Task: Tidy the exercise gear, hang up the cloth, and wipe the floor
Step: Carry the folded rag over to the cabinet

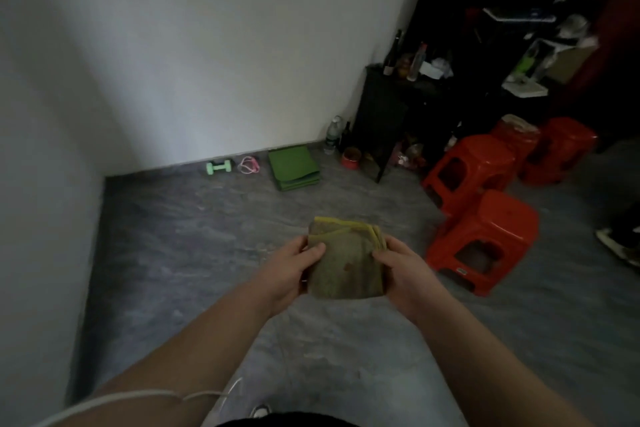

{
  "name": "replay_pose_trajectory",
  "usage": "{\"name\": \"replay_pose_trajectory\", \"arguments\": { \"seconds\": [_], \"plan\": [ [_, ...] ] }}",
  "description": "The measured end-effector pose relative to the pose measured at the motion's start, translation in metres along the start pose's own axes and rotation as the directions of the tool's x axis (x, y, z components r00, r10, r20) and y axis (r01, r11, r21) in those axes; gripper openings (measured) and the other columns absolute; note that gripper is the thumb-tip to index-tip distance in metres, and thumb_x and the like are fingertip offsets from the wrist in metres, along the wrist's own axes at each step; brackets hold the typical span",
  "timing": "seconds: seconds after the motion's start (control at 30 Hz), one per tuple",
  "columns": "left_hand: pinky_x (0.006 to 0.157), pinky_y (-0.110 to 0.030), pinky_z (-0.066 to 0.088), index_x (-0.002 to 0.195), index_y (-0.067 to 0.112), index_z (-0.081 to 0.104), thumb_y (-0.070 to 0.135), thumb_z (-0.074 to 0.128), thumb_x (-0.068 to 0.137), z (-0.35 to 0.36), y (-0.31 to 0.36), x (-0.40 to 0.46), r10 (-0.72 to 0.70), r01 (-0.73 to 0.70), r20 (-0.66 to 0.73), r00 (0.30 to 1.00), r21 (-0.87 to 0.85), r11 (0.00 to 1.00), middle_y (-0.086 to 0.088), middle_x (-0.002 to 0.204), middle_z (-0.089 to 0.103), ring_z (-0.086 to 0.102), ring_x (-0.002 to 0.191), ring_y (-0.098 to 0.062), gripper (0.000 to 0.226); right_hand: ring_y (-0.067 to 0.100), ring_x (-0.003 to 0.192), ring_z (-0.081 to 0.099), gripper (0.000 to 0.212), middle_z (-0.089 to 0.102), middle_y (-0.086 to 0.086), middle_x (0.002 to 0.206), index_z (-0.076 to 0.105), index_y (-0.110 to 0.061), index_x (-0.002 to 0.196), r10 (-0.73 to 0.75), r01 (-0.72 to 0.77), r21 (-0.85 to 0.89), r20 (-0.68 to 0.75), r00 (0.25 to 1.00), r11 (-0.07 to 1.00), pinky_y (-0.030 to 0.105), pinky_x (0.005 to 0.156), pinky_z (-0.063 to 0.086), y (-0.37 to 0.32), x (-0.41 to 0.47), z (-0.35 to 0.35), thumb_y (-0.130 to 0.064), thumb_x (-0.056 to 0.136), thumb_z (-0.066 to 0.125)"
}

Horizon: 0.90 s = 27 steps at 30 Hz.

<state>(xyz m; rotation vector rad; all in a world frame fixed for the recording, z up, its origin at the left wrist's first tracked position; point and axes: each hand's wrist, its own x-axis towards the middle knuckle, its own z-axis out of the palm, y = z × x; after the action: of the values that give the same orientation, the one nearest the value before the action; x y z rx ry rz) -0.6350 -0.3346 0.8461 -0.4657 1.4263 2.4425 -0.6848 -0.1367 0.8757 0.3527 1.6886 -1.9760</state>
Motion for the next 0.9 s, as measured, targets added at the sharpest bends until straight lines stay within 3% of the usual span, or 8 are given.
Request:
{"name": "replay_pose_trajectory", "arguments": {
  "seconds": [0.13,0.3,0.4,0.53,0.6,0.7,0.8,0.9],
  "plan": [
    [0.091,-0.044,0.055,0.124,0.011,0.061,0.019,0.061,0.095,0.012,0.04,0.072,-0.005,0.002,0.014,1.0,0.154,0.988,-0.012,0.121,0.069,0.067,0.108,-0.025,0.03,0.033,0.113,0.065,0.037,0.066,0.017,0.125,0.058,-0.009,0.129,0.018,-0.025,0.13,0.05,0.999,0.991,0.058,0.1,0.048,-0.027,0.052,-0.007,-0.023,0.095,0.061],
    [0.092,-0.043,0.054,0.122,0.006,0.059,0.016,0.063,0.091,0.053,0.076,0.163,-0.07,0.046,0.135,0.988,0.175,0.983,-0.017,0.122,0.068,0.066,0.112,-0.029,0.033,0.036,0.141,0.038,0.058,0.043,0.02,0.151,0.042,-0.009,0.148,-0.014,-0.079,0.402,0.222,0.975,0.912,0.055,0.118,0.025,-0.054,0.118,-0.041,-0.043,0.101,0.045],
    [0.093,-0.043,0.053,0.124,0.007,0.058,0.017,0.064,0.084,0.084,0.095,0.225,-0.093,0.06,0.22,0.971,0.153,0.986,-0.016,0.125,0.067,0.064,0.115,-0.028,0.041,0.04,0.144,0.031,0.076,0.033,0.026,0.154,0.034,-0.001,0.15,-0.033,-0.152,0.498,0.344,0.938,0.854,0.054,0.12,0.019,-0.075,0.167,-0.077,-0.056,0.097,0.041],
    [0.094,-0.045,0.054,0.125,0.009,0.059,0.013,0.061,0.088,0.126,0.121,0.317,-0.129,0.087,0.26,0.957,0.169,0.982,-0.013,0.126,0.067,0.064,0.116,-0.028,0.037,0.044,0.14,0.036,0.088,0.036,0.029,0.151,0.038,0.002,0.147,-0.051,-0.284,0.558,0.509,0.859,0.78,0.057,0.117,0.024,-0.128,0.241,-0.128,-0.05,0.084,0.071],
    [0.097,-0.052,0.051,0.124,0.011,0.059,0.015,0.061,0.092,0.143,0.131,0.361,-0.152,0.091,0.229,0.962,0.259,0.962,-0.011,0.125,0.067,0.064,0.115,-0.029,0.032,0.043,0.134,0.045,0.084,0.044,0.028,0.147,0.047,-0.001,0.143,-0.032,-0.279,0.553,0.487,0.873,0.785,0.057,0.11,0.037,-0.158,0.277,-0.146,-0.041,0.077,0.081],
    [0.093,-0.056,0.052,0.12,0.012,0.062,0.021,0.062,0.095,0.163,0.146,0.428,-0.129,0.064,0.137,0.982,0.401,0.914,-0.009,0.116,0.071,0.068,0.108,-0.03,0.026,0.038,0.131,0.051,0.068,0.049,0.024,0.144,0.055,-0.004,0.138,0.035,-0.253,0.452,0.438,0.899,0.855,0.053,0.109,0.04,-0.2,0.332,-0.167,-0.027,0.079,0.079],
    [0.089,-0.058,0.054,0.117,0.011,0.063,0.022,0.063,0.095,0.172,0.162,0.49,-0.08,0.055,0.04,0.996,0.424,0.904,-0.011,0.111,0.073,0.07,0.103,-0.031,0.025,0.033,0.12,0.061,0.038,0.061,0.02,0.133,0.063,-0.004,0.128,0.076,-0.163,0.318,0.269,0.96,0.934,0.046,0.101,0.05,-0.243,0.388,-0.179,-0.014,0.091,0.064],
    [0.086,-0.056,0.056,0.112,0.012,0.065,0.021,0.065,0.094,0.175,0.181,0.55,-0.037,0.037,-0.009,0.999,0.436,0.899,-0.012,0.108,0.073,0.071,0.099,-0.03,0.02,0.028,0.109,0.068,0.027,0.069,0.016,0.121,0.065,-0.008,0.122,-0.026,-0.003,0.205,0.138,0.99,0.979,0.04,0.093,0.056,-0.284,0.437,-0.182,-0.008,0.097,0.054]
  ]
}}
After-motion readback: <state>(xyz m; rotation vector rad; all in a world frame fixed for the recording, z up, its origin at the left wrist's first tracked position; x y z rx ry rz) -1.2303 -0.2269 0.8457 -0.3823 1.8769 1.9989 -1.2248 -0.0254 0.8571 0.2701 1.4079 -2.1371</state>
